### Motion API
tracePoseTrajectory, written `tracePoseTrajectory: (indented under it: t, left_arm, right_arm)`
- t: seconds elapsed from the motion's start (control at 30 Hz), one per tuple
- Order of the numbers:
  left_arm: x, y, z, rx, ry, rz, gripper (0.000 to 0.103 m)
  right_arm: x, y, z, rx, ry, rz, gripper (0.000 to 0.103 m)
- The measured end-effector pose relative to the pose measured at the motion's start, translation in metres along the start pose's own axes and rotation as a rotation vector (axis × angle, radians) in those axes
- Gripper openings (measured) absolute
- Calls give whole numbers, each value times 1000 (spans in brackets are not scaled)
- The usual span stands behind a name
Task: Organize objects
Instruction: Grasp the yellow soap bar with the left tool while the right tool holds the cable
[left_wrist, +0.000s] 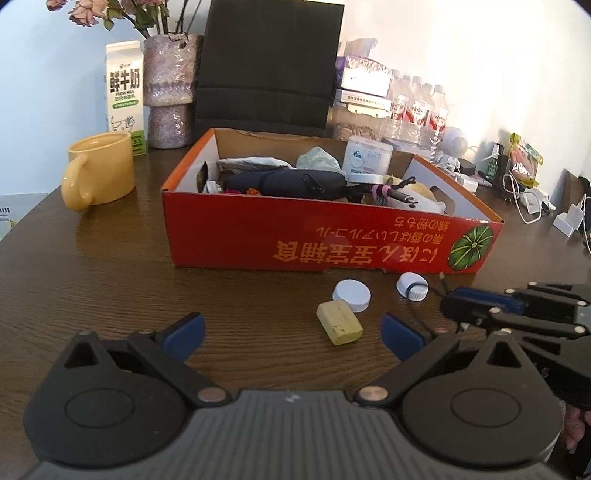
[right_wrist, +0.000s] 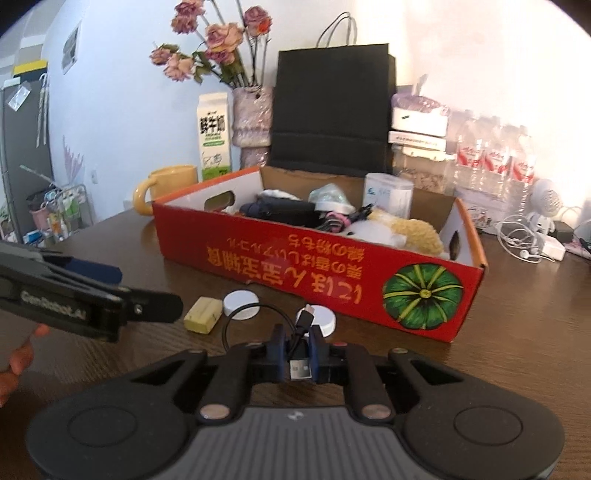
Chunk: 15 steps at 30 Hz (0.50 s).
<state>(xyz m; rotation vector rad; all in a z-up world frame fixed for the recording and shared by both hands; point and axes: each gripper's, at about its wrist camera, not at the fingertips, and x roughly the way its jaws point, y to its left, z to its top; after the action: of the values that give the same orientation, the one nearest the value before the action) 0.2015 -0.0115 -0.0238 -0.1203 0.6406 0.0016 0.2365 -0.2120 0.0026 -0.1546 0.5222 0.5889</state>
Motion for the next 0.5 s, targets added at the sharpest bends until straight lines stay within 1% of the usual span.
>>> tracePoseTrajectory:
  t: [0.27,0.47,0.5]
  left_arm:
    - [21,-12,4,30,36,-1,103]
    - [32,-25,5,49,39,22,103]
    - [33,-28,4,54,38,23,98]
  right_arm:
    - [-16,-19,0,77,-74,-79,12]
    - [-14,-20,-1,75,-72,-87,12]
    - [-13,-20,-1,75,-71,-86,12]
